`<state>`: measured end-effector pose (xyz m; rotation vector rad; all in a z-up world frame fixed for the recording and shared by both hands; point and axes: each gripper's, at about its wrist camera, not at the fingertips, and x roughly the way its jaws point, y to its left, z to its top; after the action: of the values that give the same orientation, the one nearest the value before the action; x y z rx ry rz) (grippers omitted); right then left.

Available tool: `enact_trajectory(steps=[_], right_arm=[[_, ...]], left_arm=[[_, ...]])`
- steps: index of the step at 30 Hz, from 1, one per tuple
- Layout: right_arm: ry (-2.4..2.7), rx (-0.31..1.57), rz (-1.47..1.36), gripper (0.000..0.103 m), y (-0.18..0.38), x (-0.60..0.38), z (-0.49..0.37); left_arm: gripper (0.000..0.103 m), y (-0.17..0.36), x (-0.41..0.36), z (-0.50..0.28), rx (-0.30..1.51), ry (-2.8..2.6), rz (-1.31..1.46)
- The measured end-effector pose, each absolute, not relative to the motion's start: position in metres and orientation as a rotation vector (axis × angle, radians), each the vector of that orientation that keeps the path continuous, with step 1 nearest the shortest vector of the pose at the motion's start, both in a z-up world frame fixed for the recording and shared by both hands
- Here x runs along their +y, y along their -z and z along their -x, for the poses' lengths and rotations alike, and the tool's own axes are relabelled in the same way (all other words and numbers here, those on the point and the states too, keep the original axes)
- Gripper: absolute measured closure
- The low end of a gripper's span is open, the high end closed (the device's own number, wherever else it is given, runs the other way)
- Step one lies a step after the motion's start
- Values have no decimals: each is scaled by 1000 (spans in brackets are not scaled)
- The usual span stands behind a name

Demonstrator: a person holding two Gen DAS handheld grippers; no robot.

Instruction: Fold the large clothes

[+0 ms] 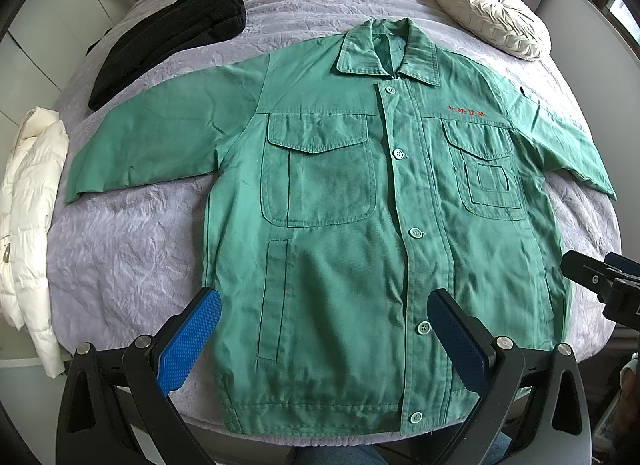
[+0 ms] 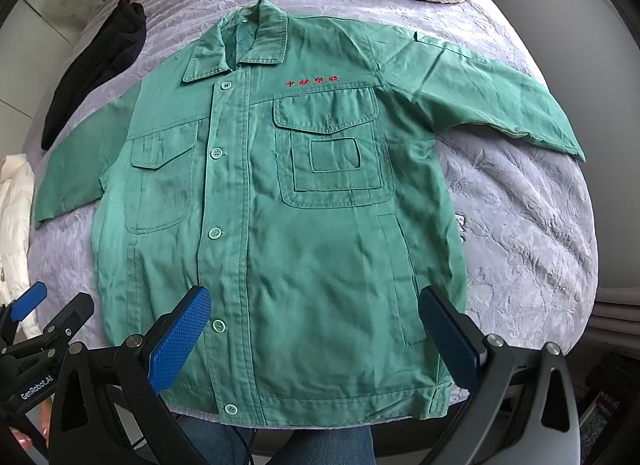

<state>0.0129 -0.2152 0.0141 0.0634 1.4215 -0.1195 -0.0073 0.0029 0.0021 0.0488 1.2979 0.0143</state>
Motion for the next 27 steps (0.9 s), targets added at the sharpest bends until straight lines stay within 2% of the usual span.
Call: enact_trajectory(steps=[27], right_arm=[[126, 1425, -50, 0, -14, -209, -13]], left_arm=[[0, 1, 10, 6, 1316, 73, 60]])
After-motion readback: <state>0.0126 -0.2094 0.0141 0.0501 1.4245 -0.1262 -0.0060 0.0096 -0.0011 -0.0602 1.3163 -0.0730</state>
